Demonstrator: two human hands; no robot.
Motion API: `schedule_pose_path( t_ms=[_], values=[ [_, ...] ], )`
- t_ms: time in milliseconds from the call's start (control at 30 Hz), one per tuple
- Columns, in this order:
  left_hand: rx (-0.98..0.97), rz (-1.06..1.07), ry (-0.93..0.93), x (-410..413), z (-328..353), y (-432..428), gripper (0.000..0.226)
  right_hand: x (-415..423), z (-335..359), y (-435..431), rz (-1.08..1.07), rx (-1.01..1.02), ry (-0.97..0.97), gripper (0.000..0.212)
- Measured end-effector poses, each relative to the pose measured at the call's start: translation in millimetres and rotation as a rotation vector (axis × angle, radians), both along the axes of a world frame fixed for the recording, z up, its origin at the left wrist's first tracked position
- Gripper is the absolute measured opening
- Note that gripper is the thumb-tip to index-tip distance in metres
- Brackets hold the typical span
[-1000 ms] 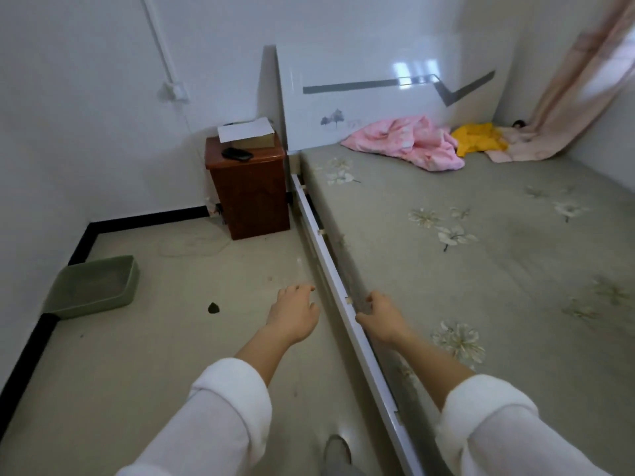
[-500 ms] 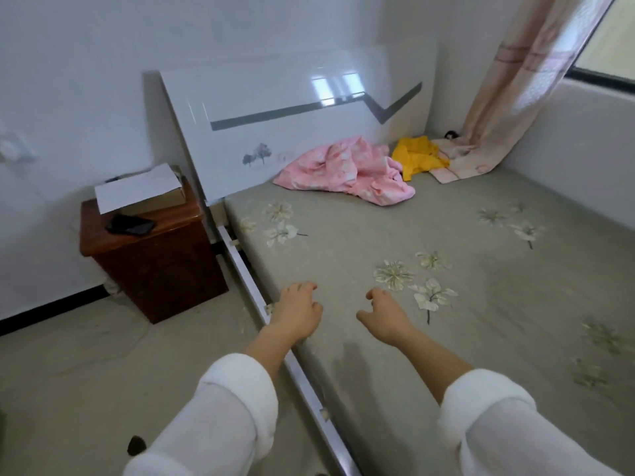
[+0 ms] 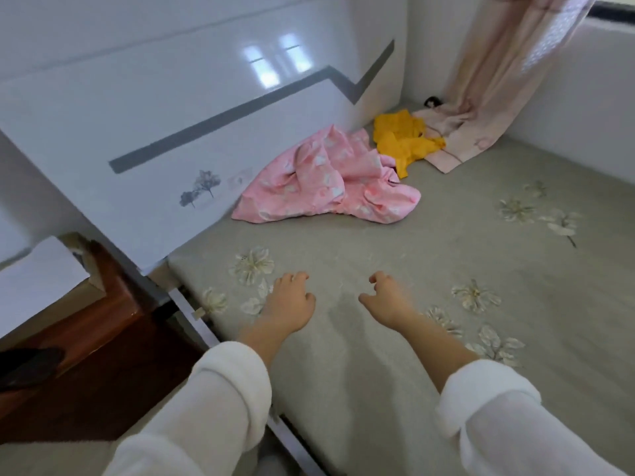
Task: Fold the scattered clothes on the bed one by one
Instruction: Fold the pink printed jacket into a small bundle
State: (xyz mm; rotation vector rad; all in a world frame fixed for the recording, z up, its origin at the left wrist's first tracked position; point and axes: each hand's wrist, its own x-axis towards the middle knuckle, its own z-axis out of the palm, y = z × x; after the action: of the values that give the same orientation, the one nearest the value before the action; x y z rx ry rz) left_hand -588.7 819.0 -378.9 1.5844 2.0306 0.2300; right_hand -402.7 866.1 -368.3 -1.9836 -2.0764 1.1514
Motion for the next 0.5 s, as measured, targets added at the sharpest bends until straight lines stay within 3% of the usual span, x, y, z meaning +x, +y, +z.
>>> schedule_pose_path(
  t_ms=[267, 500],
  values=[
    [-0.18, -0.138, 0.082, -114.1, -70.7, 170.9, 0.046, -93.9, -60.2, 137.3, -0.176, -0.106, -0.05, 0.053],
    [-0.174, -0.312, 0.106, -124.8, -180.6, 281.4, 0.047, -107.7, -143.5, 229.3, -0.176, -0.099, -0.153, 0.05]
  ],
)
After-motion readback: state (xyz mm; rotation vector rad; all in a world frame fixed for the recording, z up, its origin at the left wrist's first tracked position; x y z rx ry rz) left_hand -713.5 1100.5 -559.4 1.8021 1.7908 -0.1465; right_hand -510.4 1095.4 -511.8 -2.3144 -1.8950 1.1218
